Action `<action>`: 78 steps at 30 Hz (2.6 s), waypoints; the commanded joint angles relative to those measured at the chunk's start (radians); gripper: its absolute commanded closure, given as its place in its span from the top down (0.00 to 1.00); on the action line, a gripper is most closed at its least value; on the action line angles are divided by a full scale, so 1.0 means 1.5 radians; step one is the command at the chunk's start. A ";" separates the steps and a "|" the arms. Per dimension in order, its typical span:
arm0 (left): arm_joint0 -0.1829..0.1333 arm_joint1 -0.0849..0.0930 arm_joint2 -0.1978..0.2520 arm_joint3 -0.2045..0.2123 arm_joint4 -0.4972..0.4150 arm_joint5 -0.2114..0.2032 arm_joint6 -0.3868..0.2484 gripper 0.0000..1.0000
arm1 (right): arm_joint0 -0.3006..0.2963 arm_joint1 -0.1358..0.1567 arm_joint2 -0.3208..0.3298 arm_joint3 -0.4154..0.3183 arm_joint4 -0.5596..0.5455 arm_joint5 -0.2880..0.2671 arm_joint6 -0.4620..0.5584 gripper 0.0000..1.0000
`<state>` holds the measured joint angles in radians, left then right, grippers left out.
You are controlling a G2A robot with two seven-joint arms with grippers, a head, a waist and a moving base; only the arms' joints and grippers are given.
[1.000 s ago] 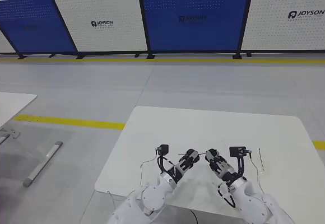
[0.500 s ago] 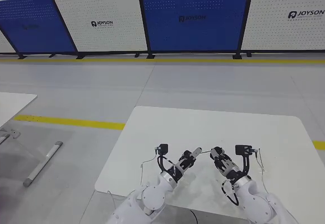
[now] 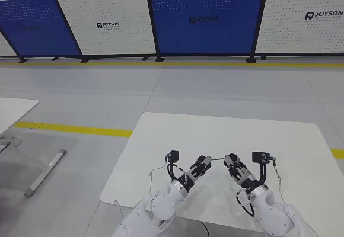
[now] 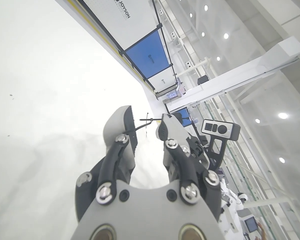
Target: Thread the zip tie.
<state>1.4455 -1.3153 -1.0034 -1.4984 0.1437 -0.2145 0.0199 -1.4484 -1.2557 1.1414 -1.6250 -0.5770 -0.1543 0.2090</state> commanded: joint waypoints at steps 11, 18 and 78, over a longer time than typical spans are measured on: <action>0.000 0.001 -0.002 -0.003 -0.003 -0.004 -0.002 0.00 | 0.010 -0.003 -0.008 0.004 0.003 0.006 0.016 0.09; 0.003 -0.001 -0.008 -0.009 -0.029 -0.004 0.018 0.00 | 0.007 -0.003 -0.007 0.000 0.001 0.007 0.026 1.00; 0.016 -0.001 -0.016 -0.031 -0.113 -0.028 -0.027 0.00 | 0.026 0.000 -0.006 0.023 -0.015 -0.005 0.109 0.37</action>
<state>1.4712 -1.3168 -1.0273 -1.5461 -0.0271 -0.2573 -0.0179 -1.4096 -1.2557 1.1321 -1.5894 -0.6052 -0.1581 0.3706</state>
